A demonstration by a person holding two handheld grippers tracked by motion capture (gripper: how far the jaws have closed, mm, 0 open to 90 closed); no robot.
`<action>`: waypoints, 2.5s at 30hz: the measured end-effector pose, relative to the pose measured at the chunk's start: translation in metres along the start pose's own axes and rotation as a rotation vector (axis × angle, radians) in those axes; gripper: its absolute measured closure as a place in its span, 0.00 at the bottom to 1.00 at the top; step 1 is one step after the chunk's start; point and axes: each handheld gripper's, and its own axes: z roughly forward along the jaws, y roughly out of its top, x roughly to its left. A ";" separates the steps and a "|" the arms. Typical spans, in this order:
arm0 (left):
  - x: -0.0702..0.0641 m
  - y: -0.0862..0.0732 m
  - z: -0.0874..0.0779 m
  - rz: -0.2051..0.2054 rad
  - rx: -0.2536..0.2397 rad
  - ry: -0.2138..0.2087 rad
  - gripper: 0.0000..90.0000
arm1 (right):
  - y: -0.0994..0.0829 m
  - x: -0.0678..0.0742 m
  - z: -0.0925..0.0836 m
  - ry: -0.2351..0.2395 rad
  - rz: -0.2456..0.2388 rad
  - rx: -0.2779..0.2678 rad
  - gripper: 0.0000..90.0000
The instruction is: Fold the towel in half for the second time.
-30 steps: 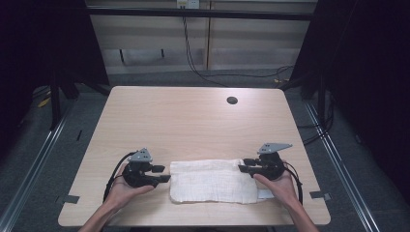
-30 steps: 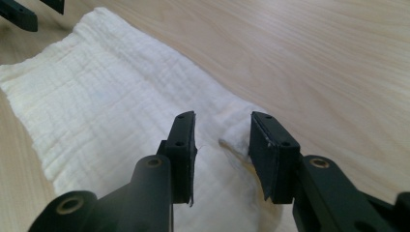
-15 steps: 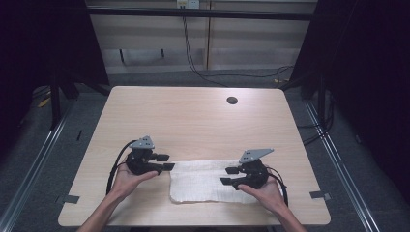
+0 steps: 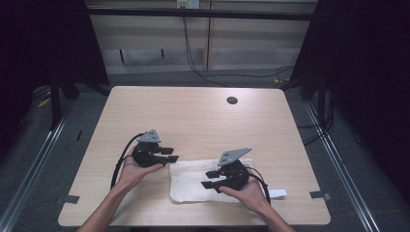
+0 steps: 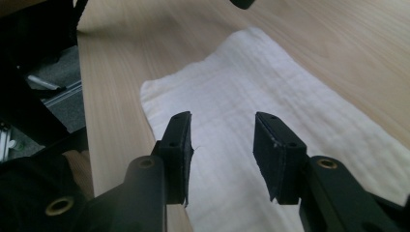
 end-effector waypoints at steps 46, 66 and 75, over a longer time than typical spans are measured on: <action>0.018 -0.024 0.012 -0.067 0.073 0.057 0.51 | 0.015 0.047 0.100 0.058 -0.177 0.106 0.91; 0.002 -0.025 0.030 0.038 0.141 -0.001 0.75 | 0.021 0.046 0.103 0.078 -0.119 0.140 0.95; 0.001 -0.027 0.028 0.017 0.144 -0.051 0.96 | 0.022 0.046 0.100 0.074 -0.112 0.131 0.96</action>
